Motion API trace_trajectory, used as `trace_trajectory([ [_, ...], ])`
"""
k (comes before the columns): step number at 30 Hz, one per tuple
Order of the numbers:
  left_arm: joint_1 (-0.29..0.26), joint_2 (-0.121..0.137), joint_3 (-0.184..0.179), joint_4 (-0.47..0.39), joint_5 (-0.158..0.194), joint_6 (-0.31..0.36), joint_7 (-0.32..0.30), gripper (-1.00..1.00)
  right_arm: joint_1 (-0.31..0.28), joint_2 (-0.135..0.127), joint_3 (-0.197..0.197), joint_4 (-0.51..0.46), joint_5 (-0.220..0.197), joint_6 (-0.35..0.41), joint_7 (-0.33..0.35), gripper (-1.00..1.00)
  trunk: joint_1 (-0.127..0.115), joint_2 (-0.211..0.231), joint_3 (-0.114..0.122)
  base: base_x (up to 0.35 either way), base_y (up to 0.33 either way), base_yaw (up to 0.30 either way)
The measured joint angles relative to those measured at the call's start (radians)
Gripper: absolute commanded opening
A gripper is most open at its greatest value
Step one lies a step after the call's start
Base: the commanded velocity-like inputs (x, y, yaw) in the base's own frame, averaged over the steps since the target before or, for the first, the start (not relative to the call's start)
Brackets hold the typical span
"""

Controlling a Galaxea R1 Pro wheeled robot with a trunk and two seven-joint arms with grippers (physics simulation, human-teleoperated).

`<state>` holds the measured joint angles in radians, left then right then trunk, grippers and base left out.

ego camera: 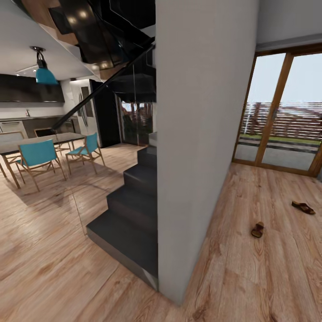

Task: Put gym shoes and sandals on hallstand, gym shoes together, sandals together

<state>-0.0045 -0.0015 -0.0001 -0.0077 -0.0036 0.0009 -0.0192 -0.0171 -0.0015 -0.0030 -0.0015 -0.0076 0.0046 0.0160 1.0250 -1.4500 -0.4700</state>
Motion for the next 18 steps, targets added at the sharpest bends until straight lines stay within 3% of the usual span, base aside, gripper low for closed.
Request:
trace_trajectory([
  [7, 0.000, 0.000, 0.000, 0.000, 0.000, 0.000, 0.001, 1.00, 0.000, 0.000, 0.000, 0.000, 0.000, 0.000, 0.000, 1.00, 0.000, 0.000, 0.000, 0.279, -0.045, -0.249],
  [18, 0.000, 0.000, 0.000, 0.000, 0.001, 0.000, 0.001, 1.00, 0.000, 0.000, 0.000, 0.000, 0.000, 0.000, -0.001, 1.00, 0.000, 0.000, 0.000, 0.250, -0.198, -0.281],
])
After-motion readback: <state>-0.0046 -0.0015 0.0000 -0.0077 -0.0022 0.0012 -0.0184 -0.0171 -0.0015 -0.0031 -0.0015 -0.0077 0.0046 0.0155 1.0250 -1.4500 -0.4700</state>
